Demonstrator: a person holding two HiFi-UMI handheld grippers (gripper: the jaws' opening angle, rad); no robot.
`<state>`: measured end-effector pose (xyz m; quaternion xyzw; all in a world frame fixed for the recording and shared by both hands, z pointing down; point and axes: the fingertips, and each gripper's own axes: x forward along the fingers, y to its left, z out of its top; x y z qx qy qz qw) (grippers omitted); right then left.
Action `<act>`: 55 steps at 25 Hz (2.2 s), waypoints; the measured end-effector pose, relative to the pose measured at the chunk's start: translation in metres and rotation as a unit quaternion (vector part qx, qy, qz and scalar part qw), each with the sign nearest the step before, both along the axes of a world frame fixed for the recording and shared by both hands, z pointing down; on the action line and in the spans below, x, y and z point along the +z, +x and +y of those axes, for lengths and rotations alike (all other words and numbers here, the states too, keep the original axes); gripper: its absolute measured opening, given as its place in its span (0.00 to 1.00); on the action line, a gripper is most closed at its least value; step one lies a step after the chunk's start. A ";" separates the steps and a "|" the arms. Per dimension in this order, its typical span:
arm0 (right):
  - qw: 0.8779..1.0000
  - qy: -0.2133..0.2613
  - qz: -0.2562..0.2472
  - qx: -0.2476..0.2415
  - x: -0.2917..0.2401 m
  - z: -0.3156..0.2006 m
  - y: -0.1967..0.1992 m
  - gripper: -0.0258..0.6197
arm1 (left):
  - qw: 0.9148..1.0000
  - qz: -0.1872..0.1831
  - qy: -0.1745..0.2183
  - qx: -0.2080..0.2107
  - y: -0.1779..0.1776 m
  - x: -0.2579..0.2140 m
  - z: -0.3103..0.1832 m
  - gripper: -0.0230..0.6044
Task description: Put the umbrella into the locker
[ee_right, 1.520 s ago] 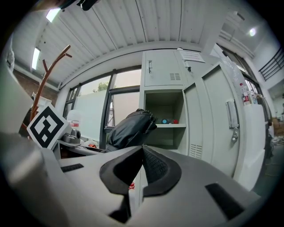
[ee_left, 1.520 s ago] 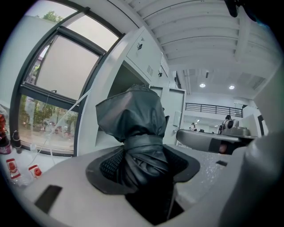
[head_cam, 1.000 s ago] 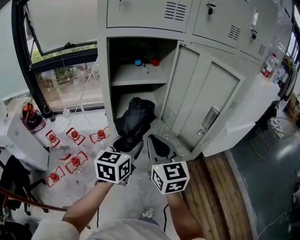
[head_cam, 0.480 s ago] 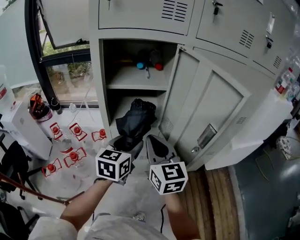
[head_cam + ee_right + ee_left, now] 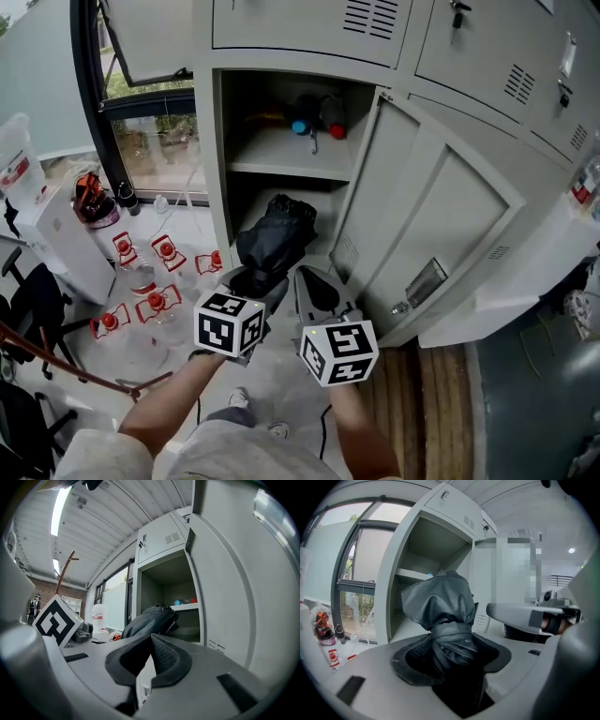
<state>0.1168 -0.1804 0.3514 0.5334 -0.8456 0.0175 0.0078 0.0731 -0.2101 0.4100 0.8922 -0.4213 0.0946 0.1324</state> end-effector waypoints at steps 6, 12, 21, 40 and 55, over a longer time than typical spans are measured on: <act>1.000 0.001 0.007 0.010 0.002 -0.016 0.002 0.04 | 1.000 0.001 -0.004 0.009 0.002 0.005 -0.019 0.45; 1.000 0.006 0.014 0.027 -0.004 -0.043 0.005 0.04 | 0.999 -0.011 -0.007 0.029 0.009 0.010 -0.046 0.45; 0.999 0.001 0.008 0.054 -0.002 -0.086 0.010 0.04 | 0.995 -0.064 0.009 0.072 0.019 0.010 -0.090 0.45; 0.994 -0.012 0.020 0.104 0.001 -0.145 0.011 0.04 | 0.982 -0.113 0.023 0.152 0.040 0.014 -0.149 0.45; 0.996 -0.011 0.021 0.088 0.001 -0.159 0.027 0.04 | 0.979 -0.146 0.039 0.137 0.060 -0.005 -0.177 0.45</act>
